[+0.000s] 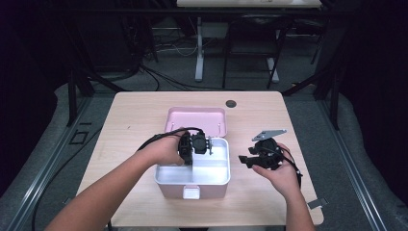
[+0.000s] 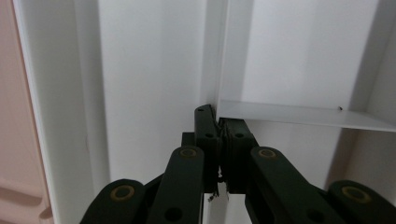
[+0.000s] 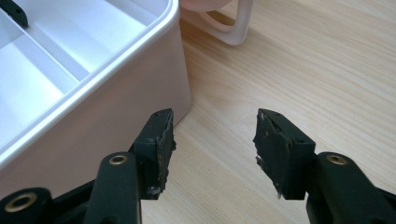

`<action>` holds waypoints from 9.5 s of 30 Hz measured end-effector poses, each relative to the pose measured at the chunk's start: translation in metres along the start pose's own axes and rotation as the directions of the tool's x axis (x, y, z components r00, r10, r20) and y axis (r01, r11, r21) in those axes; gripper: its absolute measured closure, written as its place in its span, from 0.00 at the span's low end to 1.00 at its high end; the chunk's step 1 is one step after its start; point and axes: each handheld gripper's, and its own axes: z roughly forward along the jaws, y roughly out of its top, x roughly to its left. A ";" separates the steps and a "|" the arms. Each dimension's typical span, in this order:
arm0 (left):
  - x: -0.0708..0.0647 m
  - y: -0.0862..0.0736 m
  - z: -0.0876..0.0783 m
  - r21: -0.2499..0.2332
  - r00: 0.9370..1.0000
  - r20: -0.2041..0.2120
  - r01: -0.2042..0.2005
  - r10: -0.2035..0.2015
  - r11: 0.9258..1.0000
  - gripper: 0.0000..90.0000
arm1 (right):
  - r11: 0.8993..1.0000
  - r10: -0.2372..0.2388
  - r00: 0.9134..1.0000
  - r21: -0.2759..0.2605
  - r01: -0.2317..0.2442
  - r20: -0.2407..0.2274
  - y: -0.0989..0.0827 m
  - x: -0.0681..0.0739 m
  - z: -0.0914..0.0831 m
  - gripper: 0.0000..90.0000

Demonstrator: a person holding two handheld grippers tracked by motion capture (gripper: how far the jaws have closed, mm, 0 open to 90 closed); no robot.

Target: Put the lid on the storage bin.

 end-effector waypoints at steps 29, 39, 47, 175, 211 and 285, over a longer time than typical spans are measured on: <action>0.002 -0.003 0.000 -0.021 0.998 0.014 0.053 -0.053 0.998 0.96 | 0.998 0.043 0.998 -0.055 -0.040 0.052 0.047 0.004 0.004 0.60; 0.000 -0.003 0.000 -0.020 0.999 0.003 0.033 -0.033 0.999 0.96 | 0.999 0.039 0.998 -0.009 -0.039 0.044 0.070 0.000 0.021 0.59; 0.000 -0.002 0.000 -0.012 1.000 -0.003 0.030 -0.030 0.999 0.96 | 0.999 0.032 0.997 0.000 -0.032 0.074 0.086 -0.007 0.032 0.57; 0.000 0.002 0.001 0.017 1.000 0.009 0.021 -0.021 1.000 0.96 | 0.892 0.407 0.894 0.130 -0.434 0.189 0.141 -0.039 0.110 0.92; 0.000 0.002 0.001 0.013 1.000 0.006 0.022 -0.022 1.000 0.96 | 0.927 0.372 0.923 -0.084 -0.365 0.097 0.148 -0.018 0.039 0.97; -0.003 -0.113 -0.047 -0.492 0.856 -0.042 0.431 -0.516 0.756 0.70 | 0.948 0.181 0.979 -0.280 -0.148 0.096 0.104 0.029 -0.017 0.96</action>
